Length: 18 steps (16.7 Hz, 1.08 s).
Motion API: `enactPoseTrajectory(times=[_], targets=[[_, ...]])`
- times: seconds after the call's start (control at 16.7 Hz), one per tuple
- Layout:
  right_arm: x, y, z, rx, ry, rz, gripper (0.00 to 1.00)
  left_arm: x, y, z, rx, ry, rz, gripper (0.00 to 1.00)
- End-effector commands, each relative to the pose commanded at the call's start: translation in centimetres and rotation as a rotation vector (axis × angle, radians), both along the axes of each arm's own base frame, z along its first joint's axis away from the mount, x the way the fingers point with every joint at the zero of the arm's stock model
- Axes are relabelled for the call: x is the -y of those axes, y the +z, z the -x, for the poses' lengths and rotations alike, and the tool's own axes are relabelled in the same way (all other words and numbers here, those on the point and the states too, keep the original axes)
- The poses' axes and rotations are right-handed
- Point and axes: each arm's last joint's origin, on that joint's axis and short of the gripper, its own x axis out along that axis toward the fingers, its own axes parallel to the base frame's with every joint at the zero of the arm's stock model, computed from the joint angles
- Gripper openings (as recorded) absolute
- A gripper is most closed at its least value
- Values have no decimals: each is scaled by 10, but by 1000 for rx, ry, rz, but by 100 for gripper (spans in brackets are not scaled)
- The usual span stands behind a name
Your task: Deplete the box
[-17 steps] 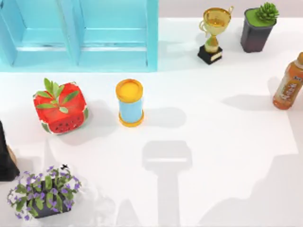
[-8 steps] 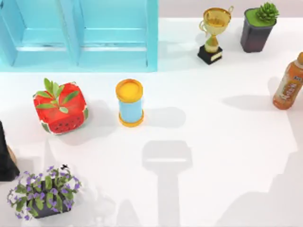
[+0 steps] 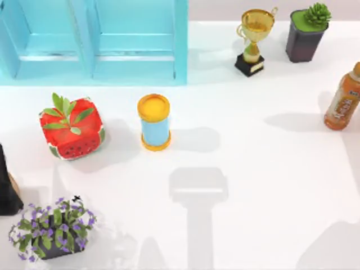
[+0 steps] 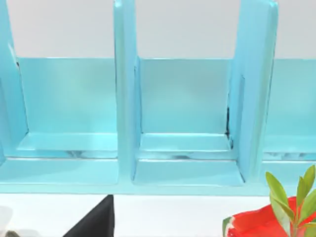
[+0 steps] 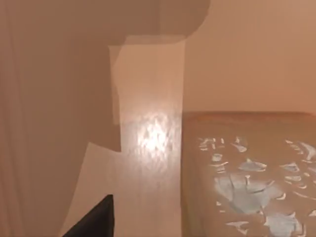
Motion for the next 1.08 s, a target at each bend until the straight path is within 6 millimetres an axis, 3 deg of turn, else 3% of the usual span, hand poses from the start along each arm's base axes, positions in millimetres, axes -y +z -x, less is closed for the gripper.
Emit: enactPoseTrajectory(times=[0.24, 1.02, 1.08], targets=[[0, -1, 0, 1, 0, 0, 100, 0, 0, 0, 0, 0, 0, 100], [0, -1, 0, 1, 0, 0, 2, 0, 0, 0, 0, 0, 0, 100], [0, -1, 0, 1, 0, 0, 0, 0, 0, 0, 0, 0, 0, 100]])
